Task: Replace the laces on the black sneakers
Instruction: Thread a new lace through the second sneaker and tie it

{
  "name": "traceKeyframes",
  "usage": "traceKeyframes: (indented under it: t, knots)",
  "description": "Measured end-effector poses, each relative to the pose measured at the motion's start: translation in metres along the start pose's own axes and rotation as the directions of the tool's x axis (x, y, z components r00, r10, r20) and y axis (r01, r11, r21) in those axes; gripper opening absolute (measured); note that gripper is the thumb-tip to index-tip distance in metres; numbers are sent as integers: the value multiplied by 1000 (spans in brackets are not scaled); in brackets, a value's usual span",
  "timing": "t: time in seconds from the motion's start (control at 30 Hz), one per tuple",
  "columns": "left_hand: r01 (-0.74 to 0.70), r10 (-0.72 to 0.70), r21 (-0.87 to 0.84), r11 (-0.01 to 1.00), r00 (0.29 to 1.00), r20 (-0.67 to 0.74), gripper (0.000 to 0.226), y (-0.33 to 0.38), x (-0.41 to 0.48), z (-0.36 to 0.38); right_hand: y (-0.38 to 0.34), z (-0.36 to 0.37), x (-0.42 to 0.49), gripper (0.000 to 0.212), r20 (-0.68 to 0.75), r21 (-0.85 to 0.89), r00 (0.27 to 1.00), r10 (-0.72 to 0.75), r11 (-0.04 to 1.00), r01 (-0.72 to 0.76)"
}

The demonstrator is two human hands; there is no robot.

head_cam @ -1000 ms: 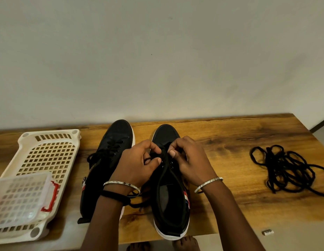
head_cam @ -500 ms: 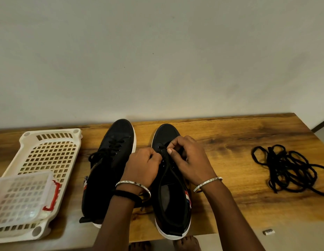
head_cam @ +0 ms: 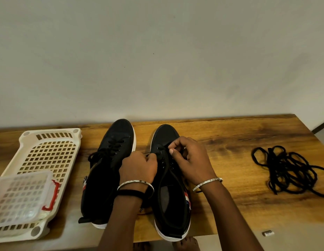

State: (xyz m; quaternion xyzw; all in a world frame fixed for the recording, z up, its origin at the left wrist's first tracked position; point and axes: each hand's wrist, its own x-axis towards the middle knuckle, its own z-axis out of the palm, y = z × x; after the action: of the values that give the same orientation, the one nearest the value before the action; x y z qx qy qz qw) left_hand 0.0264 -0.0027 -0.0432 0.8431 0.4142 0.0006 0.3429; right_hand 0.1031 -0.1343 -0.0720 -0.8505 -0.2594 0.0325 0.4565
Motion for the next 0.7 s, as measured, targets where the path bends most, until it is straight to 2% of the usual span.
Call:
traceKeyframes:
  t: [0.1, 0.23, 0.33, 0.47, 0.57, 0.63, 0.7]
  knots:
    - [-163, 177, 88, 983, 966, -188, 15, 2, -6, -5, -2, -8, -1, 14, -19, 105, 998, 62, 993, -59]
    - [-339, 347, 85, 937, 932, -105, 19, -5, 2, -6, -3, -16, -1, 17, -41, 187, 991, 128, 975, -118]
    - [-395, 401, 69, 916, 909, -115, 4, -10, 4, -8, -5, -19, 1, 17, -61, 234, 985, 163, 961, -145]
    - [-519, 525, 80, 851, 841, -128, 7, -12, 8, -4, -13, -20, 0, 15, -62, 284, 981, 182, 946, -158]
    - [-557, 546, -24, 830, 822, -160, 5, -17, 14, -3, -20, -20, 0, 11, -15, 311, 987, 161, 939, -149]
    - [-538, 512, -193, 821, 842, -171, 5, -17, 13, -6, -23, -18, 0, 6, 42, 304, 990, 137, 942, -143]
    - [-458, 448, -409, 789, 885, -127, 5, -12, 11, -11, -23, -14, -2, 6, 100, 285, 989, 112, 949, -136]
